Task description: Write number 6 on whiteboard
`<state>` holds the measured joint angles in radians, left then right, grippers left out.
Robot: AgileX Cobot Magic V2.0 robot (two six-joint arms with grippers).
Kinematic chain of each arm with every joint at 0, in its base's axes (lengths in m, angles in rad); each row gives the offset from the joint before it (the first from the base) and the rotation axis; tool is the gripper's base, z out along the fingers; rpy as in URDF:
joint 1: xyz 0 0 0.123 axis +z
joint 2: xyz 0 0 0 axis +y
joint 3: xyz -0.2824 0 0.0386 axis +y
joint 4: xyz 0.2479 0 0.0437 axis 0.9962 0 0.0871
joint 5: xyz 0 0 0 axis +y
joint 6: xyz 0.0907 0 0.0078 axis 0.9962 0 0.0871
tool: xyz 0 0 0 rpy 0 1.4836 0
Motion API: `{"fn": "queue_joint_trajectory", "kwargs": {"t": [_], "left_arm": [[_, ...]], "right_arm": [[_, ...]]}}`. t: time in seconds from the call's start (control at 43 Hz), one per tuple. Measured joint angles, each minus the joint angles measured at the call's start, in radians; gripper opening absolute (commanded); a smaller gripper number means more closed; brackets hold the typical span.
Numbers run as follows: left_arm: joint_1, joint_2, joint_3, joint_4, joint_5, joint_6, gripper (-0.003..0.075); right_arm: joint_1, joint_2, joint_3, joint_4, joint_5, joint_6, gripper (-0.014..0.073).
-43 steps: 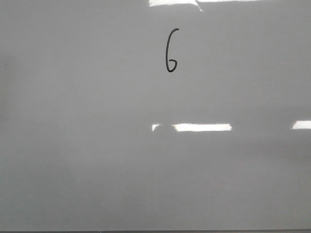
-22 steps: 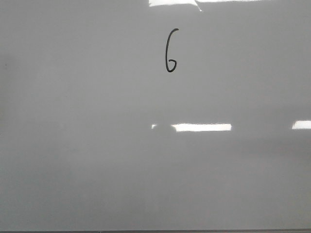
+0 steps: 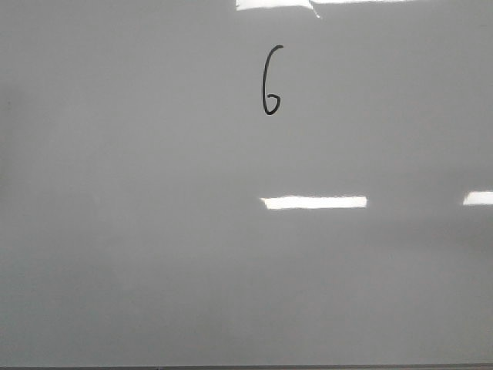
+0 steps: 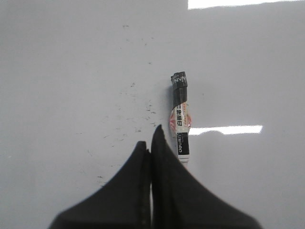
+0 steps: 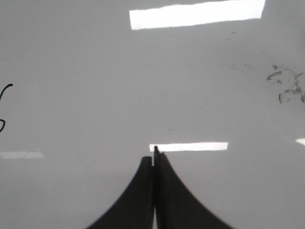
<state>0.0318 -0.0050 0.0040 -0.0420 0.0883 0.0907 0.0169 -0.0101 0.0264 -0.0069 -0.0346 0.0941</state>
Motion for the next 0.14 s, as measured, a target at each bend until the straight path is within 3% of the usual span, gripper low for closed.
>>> {"fn": "queue_joint_trajectory", "kwargs": {"t": [0.139], "left_arm": [[0.000, 0.000, 0.000, 0.000, 0.000, 0.000, -0.0020]], "right_arm": [[0.000, 0.000, 0.000, 0.000, 0.000, 0.000, -0.0068]]}}
